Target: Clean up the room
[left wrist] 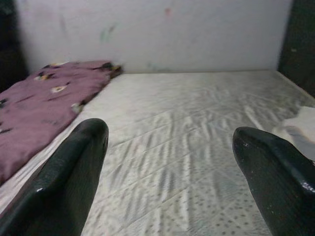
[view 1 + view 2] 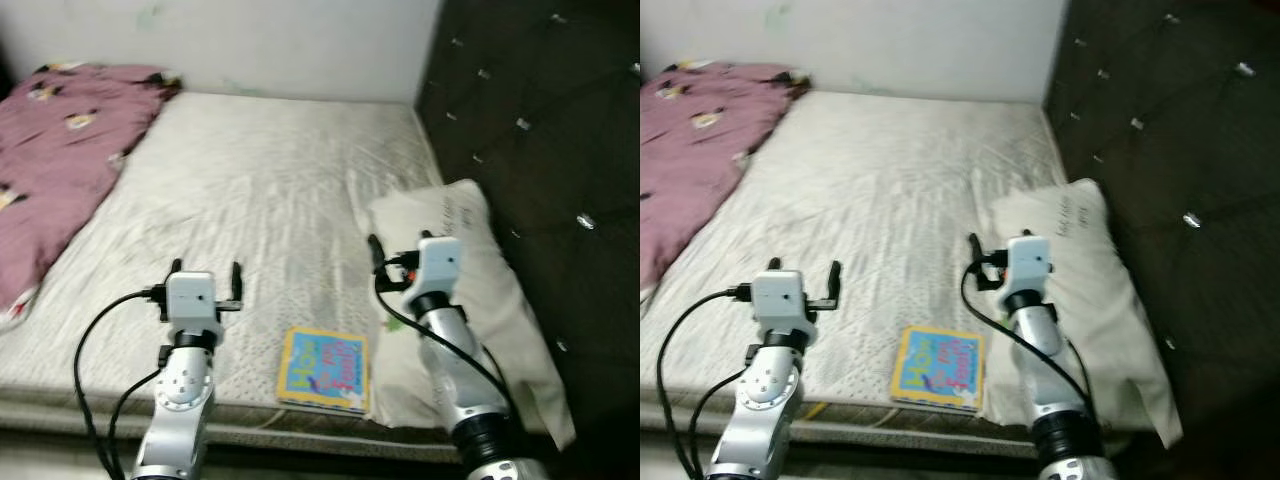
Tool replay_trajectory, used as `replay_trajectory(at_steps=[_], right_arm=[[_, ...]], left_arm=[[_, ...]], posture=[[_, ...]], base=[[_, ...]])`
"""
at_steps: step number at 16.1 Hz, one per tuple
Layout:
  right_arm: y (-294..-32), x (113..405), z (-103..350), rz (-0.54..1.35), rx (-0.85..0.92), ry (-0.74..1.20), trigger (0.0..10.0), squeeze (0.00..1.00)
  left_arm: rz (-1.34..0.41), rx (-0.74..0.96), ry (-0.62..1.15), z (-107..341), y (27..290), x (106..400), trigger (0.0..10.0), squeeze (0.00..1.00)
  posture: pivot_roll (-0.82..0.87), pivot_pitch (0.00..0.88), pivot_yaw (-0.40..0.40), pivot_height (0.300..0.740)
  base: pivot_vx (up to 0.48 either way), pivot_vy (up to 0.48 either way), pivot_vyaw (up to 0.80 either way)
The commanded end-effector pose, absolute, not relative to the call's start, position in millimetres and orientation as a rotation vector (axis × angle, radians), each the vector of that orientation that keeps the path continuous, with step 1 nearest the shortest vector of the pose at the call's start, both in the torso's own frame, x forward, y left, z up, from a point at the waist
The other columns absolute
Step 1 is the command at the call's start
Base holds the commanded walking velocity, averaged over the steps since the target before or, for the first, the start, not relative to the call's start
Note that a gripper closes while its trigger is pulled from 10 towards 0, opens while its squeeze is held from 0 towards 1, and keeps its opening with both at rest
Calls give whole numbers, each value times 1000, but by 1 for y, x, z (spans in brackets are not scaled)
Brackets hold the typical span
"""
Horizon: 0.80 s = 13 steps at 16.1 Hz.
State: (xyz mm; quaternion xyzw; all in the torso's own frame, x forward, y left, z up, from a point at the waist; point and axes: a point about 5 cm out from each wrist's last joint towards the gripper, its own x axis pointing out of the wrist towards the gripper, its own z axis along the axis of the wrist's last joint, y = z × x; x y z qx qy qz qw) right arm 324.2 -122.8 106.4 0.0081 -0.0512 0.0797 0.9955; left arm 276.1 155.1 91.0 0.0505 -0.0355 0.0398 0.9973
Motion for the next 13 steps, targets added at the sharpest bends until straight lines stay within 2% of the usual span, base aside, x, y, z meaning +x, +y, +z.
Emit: replay_trajectory(at_steps=[1, 2, 8, 10, 13], right_arm=[[-119, 326, 113, 160, 14, -127, 10000, 0], [-120, 326, 113, 156, 32, -129, 10000, 0], [-130, 317, 106, 120, -27, -121, 10000, 0], [-149, 308, 102, 55, -59, -108, 10000, 0], [-172, 285, 105, 45, -82, -108, 10000, 0]], left_arm=[[97, 110, -62, 91, 160, 274, 10000, 0], [99, 110, -60, 90, 160, 274, 10000, 0], [111, 100, -43, 83, 159, 272, 10000, 0], [143, 99, -37, 80, 178, 264, 10000, 0], [191, 152, -28, 80, 205, 235, 10000, 0]], posture=[[62, 0, -27, 740], [60, 0, -29, 740], [37, 0, -42, 740], [42, 0, -47, 740], [39, 0, -43, 740]], base=[[0, 0, 800], [0, 0, 800], [0, 0, 0], [0, 0, 0], [0, 0, 0]])
